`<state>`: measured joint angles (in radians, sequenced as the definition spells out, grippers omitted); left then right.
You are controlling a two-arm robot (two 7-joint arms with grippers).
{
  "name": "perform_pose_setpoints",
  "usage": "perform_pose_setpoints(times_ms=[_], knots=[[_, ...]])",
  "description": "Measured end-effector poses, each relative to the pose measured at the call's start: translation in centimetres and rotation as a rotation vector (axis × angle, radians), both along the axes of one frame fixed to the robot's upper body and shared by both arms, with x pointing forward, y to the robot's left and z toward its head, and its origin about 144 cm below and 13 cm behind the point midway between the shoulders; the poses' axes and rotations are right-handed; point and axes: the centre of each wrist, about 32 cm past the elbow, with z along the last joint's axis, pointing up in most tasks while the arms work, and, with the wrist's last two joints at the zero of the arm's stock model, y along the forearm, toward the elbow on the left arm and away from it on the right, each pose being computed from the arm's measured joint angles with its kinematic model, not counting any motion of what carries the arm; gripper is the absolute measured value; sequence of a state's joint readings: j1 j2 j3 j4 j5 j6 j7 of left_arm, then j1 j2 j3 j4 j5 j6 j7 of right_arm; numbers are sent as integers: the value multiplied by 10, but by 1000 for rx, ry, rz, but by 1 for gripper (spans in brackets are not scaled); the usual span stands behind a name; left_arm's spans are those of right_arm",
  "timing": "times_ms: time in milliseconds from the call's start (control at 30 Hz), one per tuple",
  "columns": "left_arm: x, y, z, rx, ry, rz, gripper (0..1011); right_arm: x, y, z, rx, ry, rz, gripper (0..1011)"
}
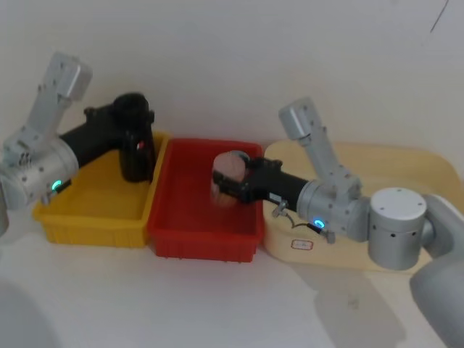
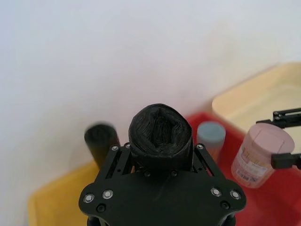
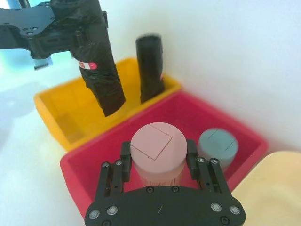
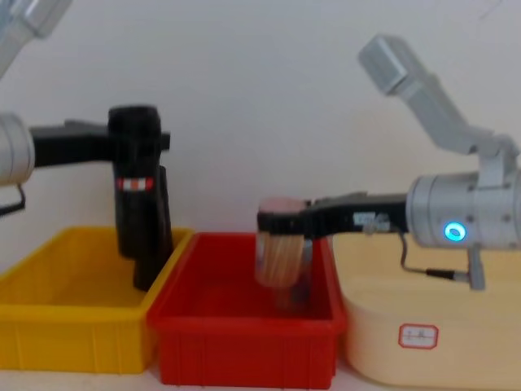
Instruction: Pick up the garbage bag with the one hand and transfer it to the other hand.
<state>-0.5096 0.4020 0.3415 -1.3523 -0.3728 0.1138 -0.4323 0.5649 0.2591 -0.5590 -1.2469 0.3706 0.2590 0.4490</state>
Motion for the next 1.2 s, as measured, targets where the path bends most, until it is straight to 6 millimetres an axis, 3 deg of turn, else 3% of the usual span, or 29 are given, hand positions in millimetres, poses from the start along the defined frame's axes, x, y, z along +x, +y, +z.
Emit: perform_pose_setpoints(times_ms=[333,533,867,1200], knots=[[15,-29,53,-38,-98,-51,376,-16,-23,32,57,-129,-71,664],[30,-50,67,-50,-110,-99,376,-27,-40,47,71,-189,-140,664],[61,-97,76,-76,-66,-219,376,-40,-66,57,57,-215,-265,664],[79,-136,71,-90,3,-337,376,-46,-93,46,11,-153,-421,664]])
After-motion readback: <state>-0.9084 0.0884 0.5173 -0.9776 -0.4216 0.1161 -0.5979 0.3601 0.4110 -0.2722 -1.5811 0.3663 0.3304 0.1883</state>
